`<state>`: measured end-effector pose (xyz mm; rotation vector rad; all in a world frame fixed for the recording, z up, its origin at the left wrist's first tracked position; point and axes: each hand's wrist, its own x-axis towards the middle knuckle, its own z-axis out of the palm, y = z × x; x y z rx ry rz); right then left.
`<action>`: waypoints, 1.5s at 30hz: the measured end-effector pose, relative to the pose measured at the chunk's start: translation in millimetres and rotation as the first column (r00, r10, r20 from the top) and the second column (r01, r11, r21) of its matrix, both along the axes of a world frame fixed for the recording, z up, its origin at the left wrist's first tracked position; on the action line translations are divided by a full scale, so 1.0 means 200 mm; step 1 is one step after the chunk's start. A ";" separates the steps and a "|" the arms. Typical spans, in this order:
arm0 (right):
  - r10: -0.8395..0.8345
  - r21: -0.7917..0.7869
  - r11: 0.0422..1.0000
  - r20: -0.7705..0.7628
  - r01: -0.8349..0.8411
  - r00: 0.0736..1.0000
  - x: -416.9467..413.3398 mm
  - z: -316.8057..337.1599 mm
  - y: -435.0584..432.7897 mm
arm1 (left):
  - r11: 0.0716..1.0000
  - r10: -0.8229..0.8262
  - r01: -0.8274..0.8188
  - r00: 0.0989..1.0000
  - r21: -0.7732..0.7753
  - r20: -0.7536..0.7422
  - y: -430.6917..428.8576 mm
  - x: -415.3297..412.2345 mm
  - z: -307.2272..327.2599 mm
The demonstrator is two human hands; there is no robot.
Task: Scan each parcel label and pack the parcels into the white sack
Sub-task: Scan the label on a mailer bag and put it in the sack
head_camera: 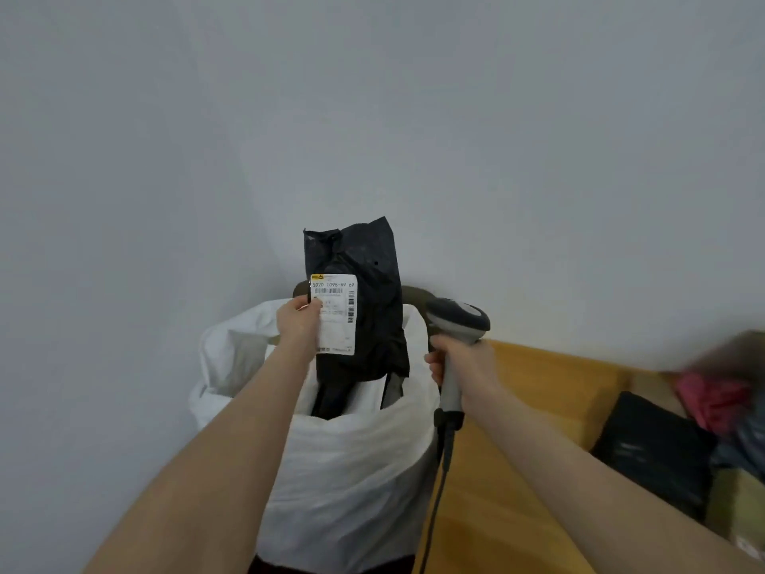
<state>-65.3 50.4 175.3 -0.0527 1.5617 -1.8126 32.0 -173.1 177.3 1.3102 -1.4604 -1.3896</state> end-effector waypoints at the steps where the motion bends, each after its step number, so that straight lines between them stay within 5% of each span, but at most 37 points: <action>1: -0.012 0.010 1.000 0.016 0.012 1.000 0.01 -0.02 -0.07 | 1.000 0.005 -0.004 1.000 -0.006 0.026 -0.09 0.02 -0.02; 5: -0.089 0.088 0.993 0.052 0.084 0.995 0.01 -0.12 -0.21 | 0.992 -0.101 0.119 0.954 -0.048 0.281 -0.28 0.08 -0.24; 11: -0.151 0.200 0.970 0.050 0.139 0.987 -0.02 -0.27 -0.25 | 0.937 -0.273 0.346 0.631 0.051 0.726 -0.22 0.02 -0.54; 15: -0.178 0.212 0.964 0.074 0.159 0.981 -0.03 -0.32 -0.25 | 0.888 -0.105 0.435 0.502 -0.146 0.858 -0.21 -0.06 -0.50; 18: -0.223 0.218 0.956 0.100 0.198 0.970 -0.05 -0.32 -0.21 | 0.771 -0.033 0.554 0.526 -0.313 0.850 -0.17 -0.21 -0.39; 24: -0.382 0.250 0.903 0.096 0.349 0.919 -0.15 -0.33 0.11 | 0.550 -0.275 0.751 0.576 -0.366 0.770 0.26 -0.68 -0.29; 32: -0.625 0.390 0.726 0.031 0.566 0.780 -0.38 -0.44 0.83 | 0.259 -0.609 0.961 0.238 -0.094 0.756 1.16 -1.04 -0.54; 36: -0.676 0.422 0.682 0.054 0.597 0.735 -0.52 -0.52 1.18 | 0.295 -0.736 0.945 0.134 0.137 0.663 1.44 -1.12 -0.77; 41: -0.703 0.449 0.642 0.019 0.622 0.711 -0.70 -0.63 1.51 | 0.461 -0.869 0.784 0.304 0.415 0.391 1.64 -1.20 -0.98; 45: -0.674 0.415 0.692 0.079 0.590 0.735 -0.81 -0.69 1.62 | 0.551 -0.830 0.704 0.407 0.448 0.381 1.74 -1.29 -1.06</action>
